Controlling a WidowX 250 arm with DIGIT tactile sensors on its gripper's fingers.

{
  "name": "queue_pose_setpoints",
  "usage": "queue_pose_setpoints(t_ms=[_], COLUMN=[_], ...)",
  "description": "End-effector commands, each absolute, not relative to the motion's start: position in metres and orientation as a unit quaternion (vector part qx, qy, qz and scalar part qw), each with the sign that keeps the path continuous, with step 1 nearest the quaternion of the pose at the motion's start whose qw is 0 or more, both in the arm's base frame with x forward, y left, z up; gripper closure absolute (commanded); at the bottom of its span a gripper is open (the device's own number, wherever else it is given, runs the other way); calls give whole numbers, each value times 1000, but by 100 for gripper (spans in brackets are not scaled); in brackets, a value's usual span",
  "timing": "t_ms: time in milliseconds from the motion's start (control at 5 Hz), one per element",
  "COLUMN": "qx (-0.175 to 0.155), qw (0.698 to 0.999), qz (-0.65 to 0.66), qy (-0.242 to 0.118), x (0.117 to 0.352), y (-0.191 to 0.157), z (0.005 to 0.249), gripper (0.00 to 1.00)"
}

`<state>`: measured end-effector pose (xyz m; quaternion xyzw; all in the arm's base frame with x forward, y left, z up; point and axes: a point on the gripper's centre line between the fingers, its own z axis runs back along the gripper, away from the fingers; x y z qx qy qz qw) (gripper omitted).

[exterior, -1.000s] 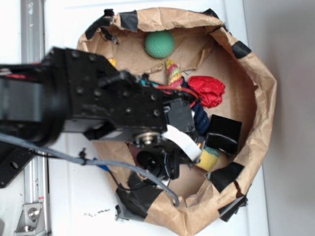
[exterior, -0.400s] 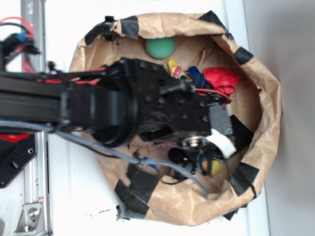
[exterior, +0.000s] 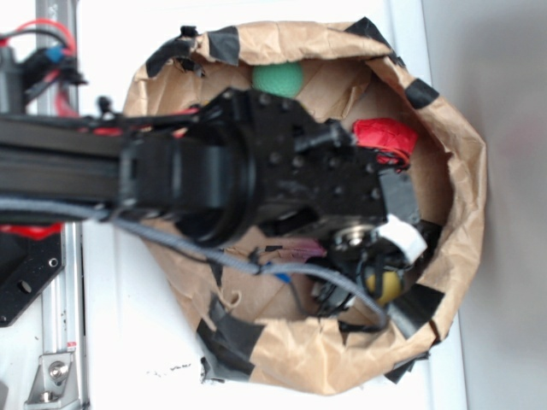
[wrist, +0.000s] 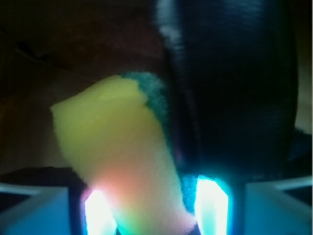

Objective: Grab the green sponge.

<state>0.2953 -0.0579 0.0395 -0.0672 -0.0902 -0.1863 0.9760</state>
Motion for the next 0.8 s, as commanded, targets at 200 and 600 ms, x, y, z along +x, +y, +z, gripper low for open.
queue_pose_setpoints(t_ms=[200,600], qx=[43,72], qw=[996,992], qz=[-16,61], qy=[-75,-83], x=[253,247], y=[-40,-16], z=[152,187], gripper=[100,100])
